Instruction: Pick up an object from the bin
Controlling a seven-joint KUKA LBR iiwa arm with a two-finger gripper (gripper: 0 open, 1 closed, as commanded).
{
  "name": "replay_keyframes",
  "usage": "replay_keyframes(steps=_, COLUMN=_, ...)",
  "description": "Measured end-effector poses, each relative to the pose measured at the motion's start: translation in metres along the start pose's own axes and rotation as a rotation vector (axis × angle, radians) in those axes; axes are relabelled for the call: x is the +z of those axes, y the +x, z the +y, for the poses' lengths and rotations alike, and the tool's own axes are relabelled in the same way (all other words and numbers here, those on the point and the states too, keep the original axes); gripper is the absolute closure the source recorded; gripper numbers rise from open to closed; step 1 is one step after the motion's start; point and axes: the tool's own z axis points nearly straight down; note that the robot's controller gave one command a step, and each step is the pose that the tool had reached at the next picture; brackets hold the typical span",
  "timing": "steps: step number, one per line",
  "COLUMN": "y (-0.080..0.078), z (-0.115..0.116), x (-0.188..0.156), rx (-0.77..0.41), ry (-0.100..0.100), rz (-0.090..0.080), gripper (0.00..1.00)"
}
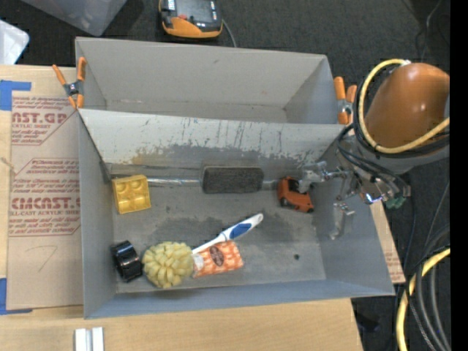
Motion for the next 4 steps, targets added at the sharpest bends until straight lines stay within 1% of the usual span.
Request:
replay_keyframes(steps=1, y=-0.028, z=0.015, x=0.067, rx=0.042, ry=-0.004, rz=0.001, gripper=0.00)
replay_keyframes(steps=2, y=-0.020, z=0.003, x=-0.010, rx=0.235, ry=0.003, rz=-0.008, gripper=0.00)
replay_keyframes(steps=3, y=-0.022, z=-0.009, x=0.081, rx=-0.008, ry=0.001, rz=-0.005, gripper=0.00)
replay_keyframes(steps=4, y=-0.026, z=-0.011, x=0.089, rx=-0.014, ry=-0.004, rz=0.002, gripper=0.00)
